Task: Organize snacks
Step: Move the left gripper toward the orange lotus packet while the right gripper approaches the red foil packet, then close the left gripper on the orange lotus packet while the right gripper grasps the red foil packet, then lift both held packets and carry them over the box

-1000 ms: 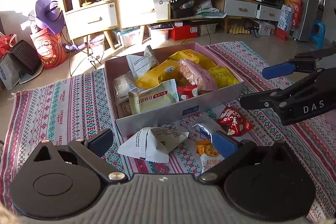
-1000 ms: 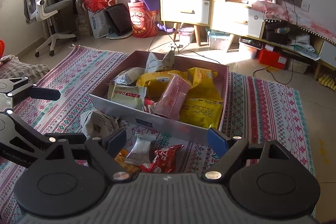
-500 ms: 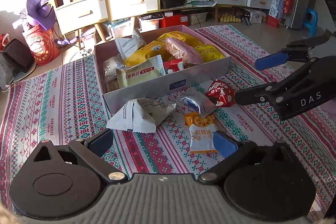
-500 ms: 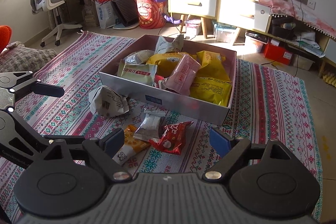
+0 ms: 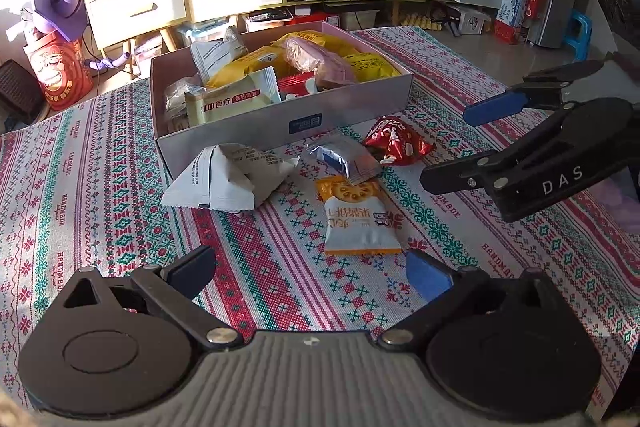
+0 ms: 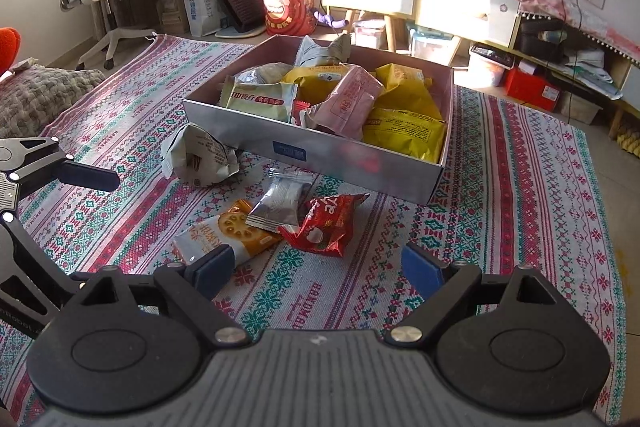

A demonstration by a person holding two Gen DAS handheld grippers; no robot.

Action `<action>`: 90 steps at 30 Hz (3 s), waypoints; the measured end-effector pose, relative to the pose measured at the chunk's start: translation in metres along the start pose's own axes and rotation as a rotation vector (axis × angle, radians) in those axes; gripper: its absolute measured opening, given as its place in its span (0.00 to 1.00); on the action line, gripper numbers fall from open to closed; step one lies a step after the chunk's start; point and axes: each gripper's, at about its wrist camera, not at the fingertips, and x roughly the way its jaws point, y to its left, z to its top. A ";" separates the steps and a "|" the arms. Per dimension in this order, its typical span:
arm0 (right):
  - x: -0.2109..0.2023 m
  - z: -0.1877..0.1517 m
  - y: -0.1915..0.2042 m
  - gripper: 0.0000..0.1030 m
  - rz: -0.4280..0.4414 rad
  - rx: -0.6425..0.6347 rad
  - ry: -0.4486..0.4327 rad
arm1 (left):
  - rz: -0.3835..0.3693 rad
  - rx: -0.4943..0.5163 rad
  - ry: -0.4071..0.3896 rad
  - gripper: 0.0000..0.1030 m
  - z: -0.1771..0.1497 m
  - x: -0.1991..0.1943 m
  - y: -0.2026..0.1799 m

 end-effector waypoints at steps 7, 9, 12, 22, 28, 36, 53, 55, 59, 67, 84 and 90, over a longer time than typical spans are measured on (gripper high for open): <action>0.006 0.005 -0.003 0.86 0.002 0.018 -0.007 | -0.015 -0.012 -0.017 1.00 0.001 0.012 -0.009; 0.009 0.006 -0.004 0.86 -0.004 0.022 -0.004 | -0.016 -0.019 -0.014 0.99 0.001 0.019 -0.012; 0.012 0.008 -0.005 0.85 -0.005 0.031 0.000 | -0.020 -0.021 -0.006 0.97 0.002 0.025 -0.017; 0.026 0.016 -0.007 0.74 -0.007 0.052 0.028 | -0.020 0.019 0.001 0.82 0.009 0.036 -0.032; 0.031 0.017 -0.009 0.64 -0.008 0.066 0.041 | -0.015 0.007 -0.003 0.76 0.013 0.039 -0.030; 0.036 0.015 -0.008 0.45 0.004 0.074 0.064 | -0.001 0.000 0.000 0.53 0.018 0.040 -0.027; 0.034 0.015 -0.004 0.27 -0.020 0.013 0.054 | 0.001 0.000 0.011 0.44 0.016 0.035 -0.019; 0.034 0.014 -0.005 0.27 -0.024 0.013 0.057 | 0.000 -0.004 0.012 0.44 0.016 0.034 -0.017; 0.033 0.015 -0.004 0.26 -0.025 0.005 0.054 | 0.000 -0.006 0.011 0.44 0.016 0.032 -0.016; 0.021 0.021 -0.004 0.26 -0.012 0.007 0.017 | -0.003 -0.028 -0.012 0.44 0.019 0.019 -0.008; 0.004 0.051 -0.012 0.26 -0.005 0.055 -0.083 | 0.035 -0.110 -0.118 0.44 0.053 -0.005 0.017; 0.014 0.069 -0.021 0.26 -0.030 0.095 -0.108 | 0.084 -0.158 -0.150 0.44 0.073 0.002 0.031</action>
